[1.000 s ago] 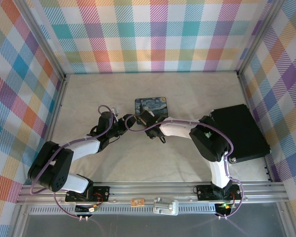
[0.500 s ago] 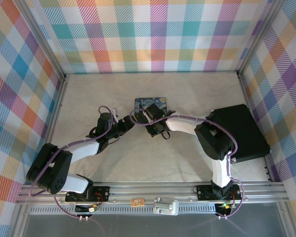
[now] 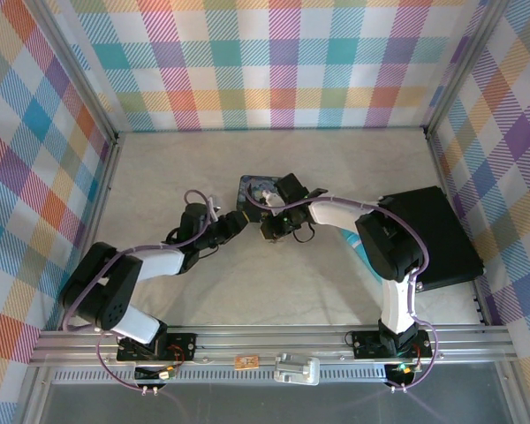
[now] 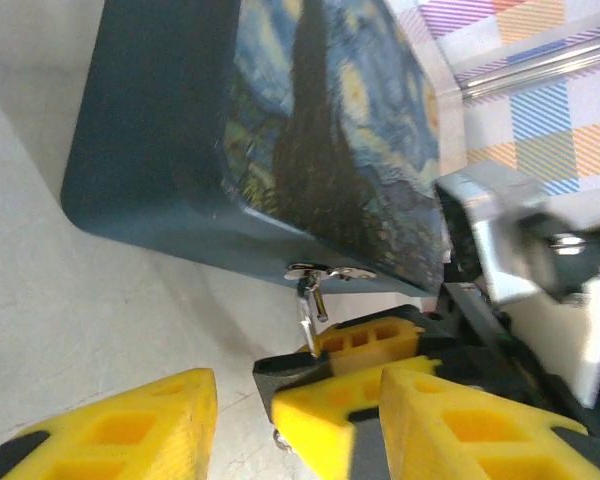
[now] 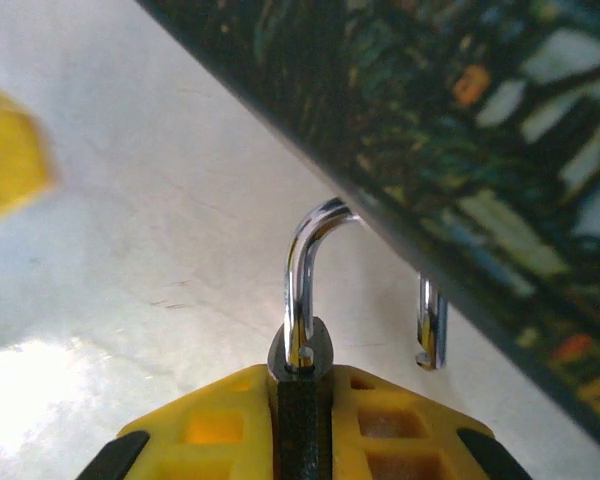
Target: Unlock the padlock with the key
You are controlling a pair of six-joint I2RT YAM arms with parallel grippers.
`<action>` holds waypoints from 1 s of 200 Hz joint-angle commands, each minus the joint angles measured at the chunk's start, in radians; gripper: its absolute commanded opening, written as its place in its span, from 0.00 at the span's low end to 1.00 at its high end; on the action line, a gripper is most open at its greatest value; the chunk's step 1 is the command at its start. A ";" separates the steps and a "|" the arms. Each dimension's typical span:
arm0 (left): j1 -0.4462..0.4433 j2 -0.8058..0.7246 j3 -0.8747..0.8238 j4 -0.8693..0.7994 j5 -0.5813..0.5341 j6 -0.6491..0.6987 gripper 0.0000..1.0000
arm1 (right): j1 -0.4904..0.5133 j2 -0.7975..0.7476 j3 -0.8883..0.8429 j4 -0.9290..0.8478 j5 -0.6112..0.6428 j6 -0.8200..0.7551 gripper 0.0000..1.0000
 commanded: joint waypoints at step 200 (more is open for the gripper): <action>-0.067 0.230 -0.002 0.406 -0.133 -0.263 0.53 | -0.060 -0.003 -0.043 0.064 -0.114 0.073 0.00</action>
